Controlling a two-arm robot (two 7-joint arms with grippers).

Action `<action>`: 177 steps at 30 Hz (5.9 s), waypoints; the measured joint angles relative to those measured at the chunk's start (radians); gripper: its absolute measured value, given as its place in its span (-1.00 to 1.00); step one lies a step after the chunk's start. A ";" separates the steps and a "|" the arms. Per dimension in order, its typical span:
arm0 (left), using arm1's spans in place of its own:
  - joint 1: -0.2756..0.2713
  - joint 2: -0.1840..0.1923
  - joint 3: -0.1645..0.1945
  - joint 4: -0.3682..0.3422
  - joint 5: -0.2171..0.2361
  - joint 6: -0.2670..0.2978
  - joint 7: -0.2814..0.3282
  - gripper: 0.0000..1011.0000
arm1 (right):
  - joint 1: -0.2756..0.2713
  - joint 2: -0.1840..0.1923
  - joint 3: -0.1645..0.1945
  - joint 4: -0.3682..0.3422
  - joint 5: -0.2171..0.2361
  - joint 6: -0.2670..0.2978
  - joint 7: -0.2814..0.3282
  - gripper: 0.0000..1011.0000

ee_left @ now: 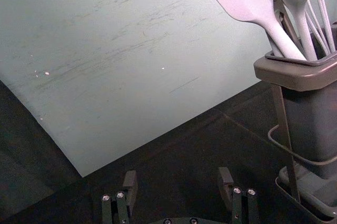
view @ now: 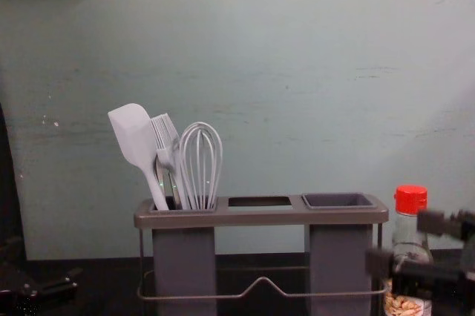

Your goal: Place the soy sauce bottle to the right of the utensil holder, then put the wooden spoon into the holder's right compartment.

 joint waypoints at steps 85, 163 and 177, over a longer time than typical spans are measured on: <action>0.000 0.000 0.000 0.000 0.000 0.000 0.000 0.99 | 0.094 -0.124 -0.136 -0.149 -0.265 0.949 -0.124 0.99; 0.000 0.000 0.000 0.000 0.000 0.000 0.000 0.99 | 0.176 -0.371 -0.130 0.051 -0.464 0.936 -0.134 0.99; 0.000 0.000 0.000 0.000 0.000 0.000 0.000 0.99 | 0.205 -0.395 -0.129 0.093 -0.490 0.932 -0.111 0.99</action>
